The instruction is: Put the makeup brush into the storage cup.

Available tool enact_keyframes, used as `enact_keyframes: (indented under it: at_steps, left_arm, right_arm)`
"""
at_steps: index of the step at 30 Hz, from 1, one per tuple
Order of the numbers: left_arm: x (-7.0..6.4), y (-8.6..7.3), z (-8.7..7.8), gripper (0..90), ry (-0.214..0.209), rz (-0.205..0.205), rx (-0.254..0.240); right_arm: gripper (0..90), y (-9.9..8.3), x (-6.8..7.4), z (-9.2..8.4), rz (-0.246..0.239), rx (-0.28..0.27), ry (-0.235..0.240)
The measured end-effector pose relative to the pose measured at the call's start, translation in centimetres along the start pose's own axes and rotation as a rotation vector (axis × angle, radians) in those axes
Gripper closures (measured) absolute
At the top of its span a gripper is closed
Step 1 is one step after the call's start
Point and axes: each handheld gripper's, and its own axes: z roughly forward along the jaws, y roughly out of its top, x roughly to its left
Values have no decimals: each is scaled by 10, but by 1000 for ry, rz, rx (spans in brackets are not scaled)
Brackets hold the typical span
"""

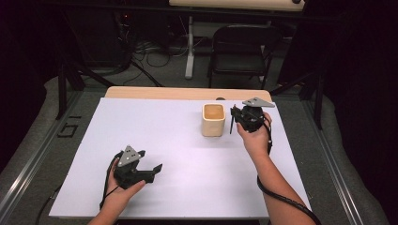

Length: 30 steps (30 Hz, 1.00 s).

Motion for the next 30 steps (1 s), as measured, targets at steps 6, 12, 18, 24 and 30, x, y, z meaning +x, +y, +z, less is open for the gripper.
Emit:
enact_keyframes:
  at_steps: [6,12,18,24,30]
  left_arm:
    - [0,0,0,159,0,-1,-1]
    - [0,0,-1,159,1,0,-1]
    - [1,0,-1,159,2,3,0]
    - [1,0,-1,159,2,3,1]
    - [0,0,0,159,2,2,4]
  right_arm:
    - [840,13,2,-3,-17,-14,0]
    - [840,31,8,-10,-35,-34,0]
    - [840,48,13,-14,-60,-52,-3]
    - [840,58,17,-18,-84,-62,-3]
    - [840,64,19,-21,-94,-70,-3]
